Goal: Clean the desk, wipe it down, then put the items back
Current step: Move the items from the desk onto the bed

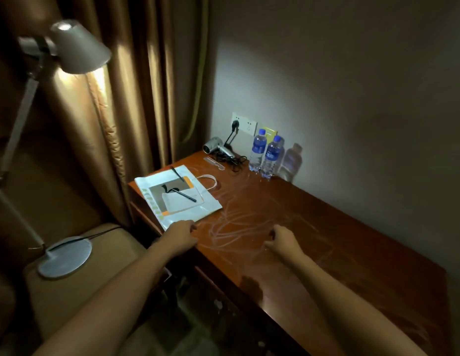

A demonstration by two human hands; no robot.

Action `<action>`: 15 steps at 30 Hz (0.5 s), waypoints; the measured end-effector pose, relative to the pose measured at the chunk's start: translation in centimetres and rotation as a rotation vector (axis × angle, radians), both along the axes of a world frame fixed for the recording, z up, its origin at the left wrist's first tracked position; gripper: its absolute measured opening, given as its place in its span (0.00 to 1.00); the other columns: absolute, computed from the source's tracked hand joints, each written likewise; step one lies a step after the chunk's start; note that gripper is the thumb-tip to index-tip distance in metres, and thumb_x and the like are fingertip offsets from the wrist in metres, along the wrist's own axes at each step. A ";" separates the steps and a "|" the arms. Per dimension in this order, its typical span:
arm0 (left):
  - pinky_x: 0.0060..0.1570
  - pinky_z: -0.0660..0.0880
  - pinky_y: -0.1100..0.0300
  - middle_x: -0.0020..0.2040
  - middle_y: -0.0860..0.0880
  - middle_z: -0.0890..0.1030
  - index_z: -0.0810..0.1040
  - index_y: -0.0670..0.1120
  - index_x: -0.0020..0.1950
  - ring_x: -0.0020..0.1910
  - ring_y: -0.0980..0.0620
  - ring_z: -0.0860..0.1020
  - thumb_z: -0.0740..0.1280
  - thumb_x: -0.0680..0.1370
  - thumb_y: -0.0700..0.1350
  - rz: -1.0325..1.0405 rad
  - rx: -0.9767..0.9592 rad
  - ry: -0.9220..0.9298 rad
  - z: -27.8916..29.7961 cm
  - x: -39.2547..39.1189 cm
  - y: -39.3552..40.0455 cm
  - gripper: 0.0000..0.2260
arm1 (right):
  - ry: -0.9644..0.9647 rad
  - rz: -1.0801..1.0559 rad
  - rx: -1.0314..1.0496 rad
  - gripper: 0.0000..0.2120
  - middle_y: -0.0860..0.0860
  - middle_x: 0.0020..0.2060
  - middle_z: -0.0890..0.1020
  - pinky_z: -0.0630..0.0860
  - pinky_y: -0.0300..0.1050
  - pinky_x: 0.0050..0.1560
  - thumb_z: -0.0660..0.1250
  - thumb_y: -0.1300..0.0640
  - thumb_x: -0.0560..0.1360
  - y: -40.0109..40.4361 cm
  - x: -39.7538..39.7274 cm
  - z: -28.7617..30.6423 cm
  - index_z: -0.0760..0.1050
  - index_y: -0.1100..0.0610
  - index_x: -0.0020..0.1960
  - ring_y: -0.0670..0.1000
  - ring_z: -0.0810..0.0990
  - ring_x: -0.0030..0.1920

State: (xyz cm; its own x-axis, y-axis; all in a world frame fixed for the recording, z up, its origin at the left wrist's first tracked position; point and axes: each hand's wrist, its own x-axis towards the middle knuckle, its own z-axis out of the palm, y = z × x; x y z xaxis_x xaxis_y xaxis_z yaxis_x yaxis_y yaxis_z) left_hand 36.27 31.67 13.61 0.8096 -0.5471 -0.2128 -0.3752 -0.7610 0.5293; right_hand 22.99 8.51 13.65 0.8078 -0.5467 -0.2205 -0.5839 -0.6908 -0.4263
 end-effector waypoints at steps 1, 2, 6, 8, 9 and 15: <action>0.54 0.71 0.59 0.63 0.44 0.76 0.74 0.43 0.65 0.60 0.47 0.75 0.67 0.75 0.44 -0.008 0.013 -0.008 0.1 0.9 -0.8 0.19 | -0.004 -0.018 0.011 0.15 0.56 0.57 0.76 0.75 0.45 0.54 0.67 0.58 0.76 -0.7 0.8 0.0 0.71 0.61 0.60 0.54 0.76 0.55; 0.54 0.72 0.58 0.62 0.44 0.76 0.74 0.43 0.65 0.60 0.47 0.75 0.67 0.75 0.44 -0.012 0.021 -0.015 0.2 1.9 -1.7 0.19 | -0.009 -0.028 0.014 0.14 0.55 0.56 0.76 0.75 0.44 0.52 0.68 0.58 0.76 -1.5 1.5 -0.1 0.72 0.60 0.59 0.53 0.76 0.54; 0.56 0.74 0.54 0.62 0.44 0.76 0.71 0.43 0.67 0.59 0.47 0.75 0.67 0.75 0.46 -0.076 0.060 -0.050 0.9 5.5 -5.6 0.21 | -0.020 -0.044 0.004 0.10 0.55 0.53 0.76 0.76 0.45 0.51 0.68 0.58 0.75 -5.0 5.0 -0.8 0.71 0.58 0.54 0.52 0.76 0.49; 0.56 0.74 0.52 0.61 0.44 0.76 0.70 0.43 0.68 0.58 0.47 0.75 0.67 0.75 0.47 -0.118 0.083 -0.077 1.2 7.9 -7.7 0.22 | -0.045 -0.085 0.015 0.12 0.53 0.54 0.76 0.77 0.45 0.53 0.68 0.58 0.75 -6.9 7.4 -1.0 0.72 0.58 0.57 0.51 0.76 0.52; 0.56 0.74 0.52 0.61 0.44 0.76 0.70 0.43 0.68 0.58 0.47 0.75 0.68 0.75 0.47 -0.133 0.089 -0.093 1.6 9.3 -8.9 0.22 | -0.067 -0.101 0.015 0.13 0.53 0.55 0.76 0.76 0.44 0.54 0.68 0.58 0.75 -8.0 8.7 -0.9 0.72 0.57 0.58 0.51 0.76 0.52; 0.47 0.74 0.54 0.50 0.46 0.78 0.77 0.43 0.52 0.49 0.47 0.78 0.68 0.74 0.47 -0.215 0.112 -0.219 4.2 16.7 -16.4 0.10 | -0.114 -0.075 0.015 0.13 0.54 0.55 0.74 0.74 0.44 0.51 0.67 0.58 0.75 -14.1 16.0 -0.1 0.71 0.59 0.58 0.52 0.75 0.52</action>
